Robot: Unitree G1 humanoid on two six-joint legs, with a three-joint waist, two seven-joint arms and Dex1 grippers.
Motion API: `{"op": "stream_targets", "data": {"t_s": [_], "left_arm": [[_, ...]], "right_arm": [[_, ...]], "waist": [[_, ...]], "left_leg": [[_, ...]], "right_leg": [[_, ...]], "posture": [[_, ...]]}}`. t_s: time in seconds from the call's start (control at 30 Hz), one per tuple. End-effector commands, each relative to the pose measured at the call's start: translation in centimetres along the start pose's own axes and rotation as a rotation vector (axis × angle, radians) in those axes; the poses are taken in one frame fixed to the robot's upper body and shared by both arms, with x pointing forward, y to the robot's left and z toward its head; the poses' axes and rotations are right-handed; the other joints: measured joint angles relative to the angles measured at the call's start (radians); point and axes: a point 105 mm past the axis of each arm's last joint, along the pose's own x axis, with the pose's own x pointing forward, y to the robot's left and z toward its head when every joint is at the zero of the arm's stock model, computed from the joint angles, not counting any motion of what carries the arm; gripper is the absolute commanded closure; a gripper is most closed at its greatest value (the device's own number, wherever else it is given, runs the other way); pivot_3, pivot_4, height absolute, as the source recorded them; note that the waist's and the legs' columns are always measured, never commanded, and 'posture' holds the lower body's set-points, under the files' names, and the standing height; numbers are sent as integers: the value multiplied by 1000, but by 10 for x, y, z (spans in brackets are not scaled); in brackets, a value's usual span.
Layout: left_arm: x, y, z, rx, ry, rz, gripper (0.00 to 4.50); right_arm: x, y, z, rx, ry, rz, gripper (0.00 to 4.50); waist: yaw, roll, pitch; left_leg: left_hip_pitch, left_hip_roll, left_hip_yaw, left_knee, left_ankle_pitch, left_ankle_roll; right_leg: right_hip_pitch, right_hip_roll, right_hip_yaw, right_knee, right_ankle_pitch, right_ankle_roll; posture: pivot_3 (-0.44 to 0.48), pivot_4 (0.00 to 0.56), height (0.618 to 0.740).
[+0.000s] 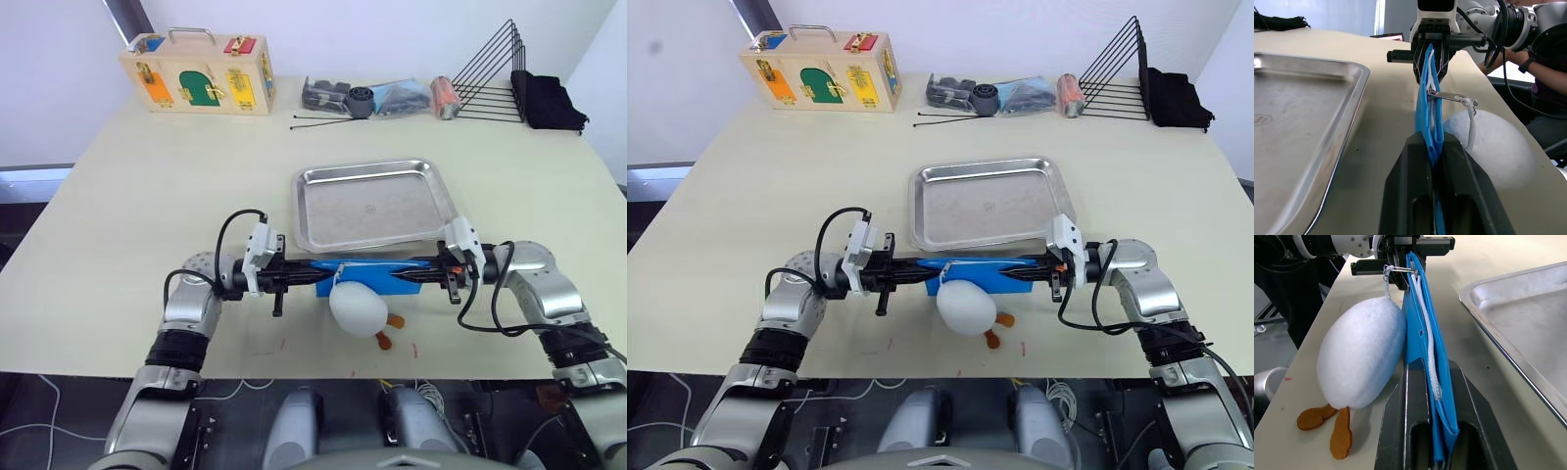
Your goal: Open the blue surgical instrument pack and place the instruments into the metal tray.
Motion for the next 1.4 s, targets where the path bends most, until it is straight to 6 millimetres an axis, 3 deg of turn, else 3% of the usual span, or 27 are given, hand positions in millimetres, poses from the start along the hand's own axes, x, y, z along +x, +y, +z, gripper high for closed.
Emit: {"op": "stream_targets", "data": {"t_s": [0.03, 0.17, 0.27, 0.4, 0.53, 0.8, 1.07, 1.1, 1.17, 1.27, 1.33, 1.37, 1.4], "left_arm": [[-10, -2, 6, 13, 2, 37, 2674], [-22, -8, 10, 13, 4, 72, 923], [-31, -21, 12, -13, 15, 74, 15], [-32, -53, 9, -119, 31, 14, 15], [-14, -70, 3, -183, 25, -11, 15], [19, -69, -15, -270, 33, 14, 15], [31, -56, -15, -306, -12, 72, 15], [32, -54, -16, -315, -17, 84, 414], [33, -52, -19, -320, -10, 98, 794], [36, -52, -19, -318, -19, 101, 2137], [37, -50, -18, -316, -34, 114, 3299], [37, -49, -16, -313, -40, 114, 3469], [37, -50, -15, -310, -45, 114, 4042]], "right_arm": [[-6, -6, 6, -23, -23, -30, 4500], [-8, -7, 7, -23, -23, -26, 4500], [-9, -7, 5, -23, -15, -28, 4500], [-8, -7, 5, -16, -22, -21, 4500], [-5, -8, 8, -25, -42, -4, 4500], [-5, -7, 10, -28, -52, 7, 4500], [-5, -4, 10, -24, -63, 6, 4500], [-5, -4, 10, -24, -65, 6, 4500], [-5, -4, 10, -23, -67, 7, 4500], [-4, -4, 10, -23, -71, 8, 4500], [-3, -4, 10, -23, -74, 9, 4500], [-3, -4, 10, -22, -76, 10, 4500], [-3, -4, 10, -21, -77, 11, 4500]], "waist": [[-1, 0, 0], [0, 0, 0], [0, 0, 0], [-2, 0, 0], [0, 0, 0], [0, 0, 0], [0, 0, 0], [0, 0, 0], [0, 0, 0], [-1, 0, 0], [-1, 0, 0], [-1, 0, 0], [-1, 0, 0]], "left_leg": [[0, 0, 0, 0, 0, 0], [0, 0, 0, 0, 0, 0], [0, 0, 0, 0, 0, 0], [0, 1, -1, 0, 0, 0], [1, 0, 0, 0, 0, 0], [1, 0, 0, 0, 0, 0], [1, 0, 0, 0, 0, 0], [1, 0, 0, 0, 0, 0], [1, 0, 0, 0, 0, 0], [1, 0, 0, 0, 0, 0], [1, 0, 0, 0, 0, 0], [1, 0, 0, 0, 0, 0], [1, 0, 0, 0, 0, 0]], "right_leg": [[0, 0, 0, 0, 0, 0], [0, 0, 0, 0, 0, 0], [0, -1, 0, 0, 0, 0], [0, -1, 1, 0, 0, 0], [0, -1, 1, 0, 0, 0], [0, -1, 1, 0, 0, 0], [0, -1, 1, 0, 0, 0], [0, -1, 1, 0, 0, 0], [0, -1, 1, 0, 0, 0], [0, -1, 1, 0, 0, 0], [0, -1, 1, 0, 0, 0], [0, -1, 1, 0, 0, 0], [0, -1, 1, 0, 0, 0]], "posture": [[0, 150, 740], [0, 150, 740], [0, 150, 740], [0, 150, 740], [0, 150, 740], [0, 150, 740], [0, 150, 740], [0, 150, 740], [0, 150, 740], [0, 150, 740], [0, 150, 740], [0, 150, 740], [0, 150, 740]]}}
